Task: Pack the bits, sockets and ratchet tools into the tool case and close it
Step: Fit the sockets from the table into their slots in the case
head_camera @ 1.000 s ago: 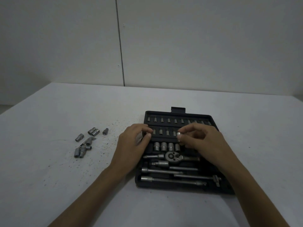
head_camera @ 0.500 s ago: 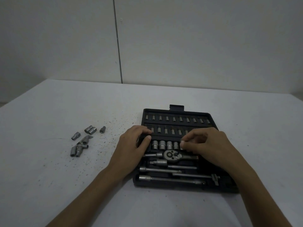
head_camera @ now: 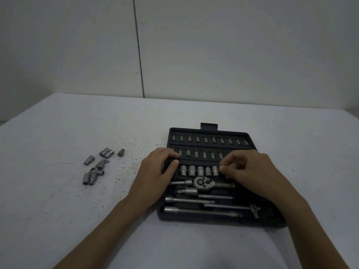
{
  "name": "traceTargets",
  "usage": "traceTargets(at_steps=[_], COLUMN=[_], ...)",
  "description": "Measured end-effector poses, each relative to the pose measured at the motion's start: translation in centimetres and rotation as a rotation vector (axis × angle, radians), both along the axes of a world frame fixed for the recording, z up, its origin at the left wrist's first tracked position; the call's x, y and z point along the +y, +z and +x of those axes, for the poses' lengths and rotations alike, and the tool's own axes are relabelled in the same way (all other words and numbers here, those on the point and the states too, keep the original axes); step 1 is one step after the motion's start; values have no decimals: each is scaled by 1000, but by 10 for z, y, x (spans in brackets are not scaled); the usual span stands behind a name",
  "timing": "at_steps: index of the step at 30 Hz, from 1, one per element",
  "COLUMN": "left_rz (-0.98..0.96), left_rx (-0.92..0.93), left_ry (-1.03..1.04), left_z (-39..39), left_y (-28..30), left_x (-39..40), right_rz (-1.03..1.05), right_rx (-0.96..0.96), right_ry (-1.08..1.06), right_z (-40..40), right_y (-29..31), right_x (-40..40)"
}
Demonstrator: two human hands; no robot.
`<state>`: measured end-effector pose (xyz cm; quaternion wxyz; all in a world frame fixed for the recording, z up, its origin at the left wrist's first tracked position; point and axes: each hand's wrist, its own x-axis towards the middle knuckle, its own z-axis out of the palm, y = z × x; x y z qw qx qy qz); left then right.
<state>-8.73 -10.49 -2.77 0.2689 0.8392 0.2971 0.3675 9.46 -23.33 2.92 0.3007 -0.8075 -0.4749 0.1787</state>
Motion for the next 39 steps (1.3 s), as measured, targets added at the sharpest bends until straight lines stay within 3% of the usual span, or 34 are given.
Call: traceTargets(at_steps=[20,27,39], left_rz=[20,15,22], left_rx=[9,18,13], left_ry=[-1,0,-5], left_z=[-1,-1,-1], left_y=[0,1,1], left_x=[-1,-1,-1], right_rz=[85,145,68], right_rx=[17,30,-43], right_ry=[-90,-14,165], right_z=[-8,-8,0], right_y=[-2,0,-1], right_x=[3,2,0])
